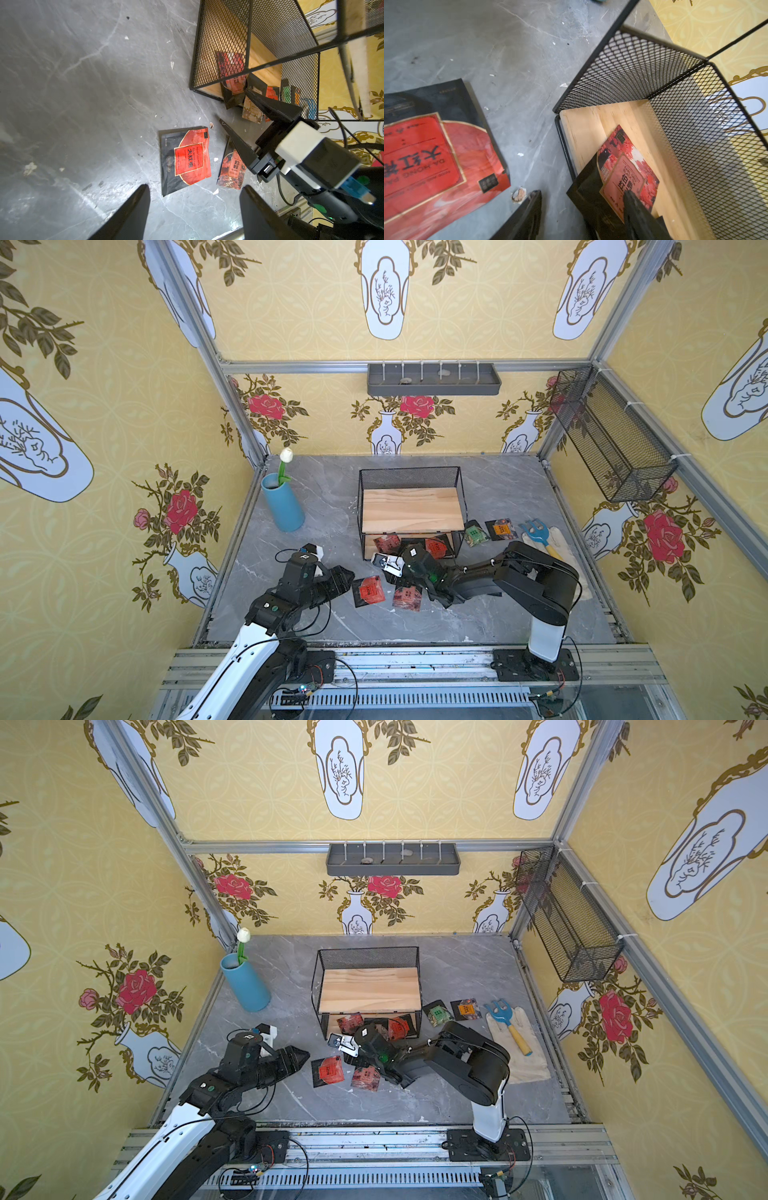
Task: Remove the tea bags from the shelf
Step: Pick up the tea bag from the shelf.
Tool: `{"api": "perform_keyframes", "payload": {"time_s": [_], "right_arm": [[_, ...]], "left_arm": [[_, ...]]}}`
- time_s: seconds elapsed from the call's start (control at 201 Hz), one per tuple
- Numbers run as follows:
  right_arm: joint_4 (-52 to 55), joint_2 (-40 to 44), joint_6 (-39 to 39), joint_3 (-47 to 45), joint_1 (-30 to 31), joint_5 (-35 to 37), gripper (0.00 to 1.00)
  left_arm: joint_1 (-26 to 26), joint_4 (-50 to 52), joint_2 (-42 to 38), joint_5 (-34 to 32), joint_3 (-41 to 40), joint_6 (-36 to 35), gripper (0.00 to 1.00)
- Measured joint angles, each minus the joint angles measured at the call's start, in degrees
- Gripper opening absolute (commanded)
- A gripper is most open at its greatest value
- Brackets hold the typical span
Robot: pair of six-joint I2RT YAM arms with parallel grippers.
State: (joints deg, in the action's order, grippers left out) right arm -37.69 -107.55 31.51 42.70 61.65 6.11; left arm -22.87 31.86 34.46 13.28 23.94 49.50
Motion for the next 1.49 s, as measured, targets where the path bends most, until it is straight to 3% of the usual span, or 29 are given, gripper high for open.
{"api": "perform_keyframes", "payload": {"time_s": [0.677, 1.09, 1.494], "right_arm": [[-1.2, -3.61, -3.13, 2.38, -2.12, -3.5, 0.61], [0.09, -4.2, -3.3, 3.63, -2.78, -4.46, 0.38], [1.62, -2.73, -3.39, 3.61, -2.27, -5.29, 0.24]], "left_arm": [[0.74, 0.13, -0.55, -0.02, 0.0, -0.15, 0.76], [1.03, 0.28, -0.92, 0.0, -0.13, -0.15, 0.75], [1.22, 0.28, -0.72, 0.02, -0.15, -0.15, 0.75]]}}
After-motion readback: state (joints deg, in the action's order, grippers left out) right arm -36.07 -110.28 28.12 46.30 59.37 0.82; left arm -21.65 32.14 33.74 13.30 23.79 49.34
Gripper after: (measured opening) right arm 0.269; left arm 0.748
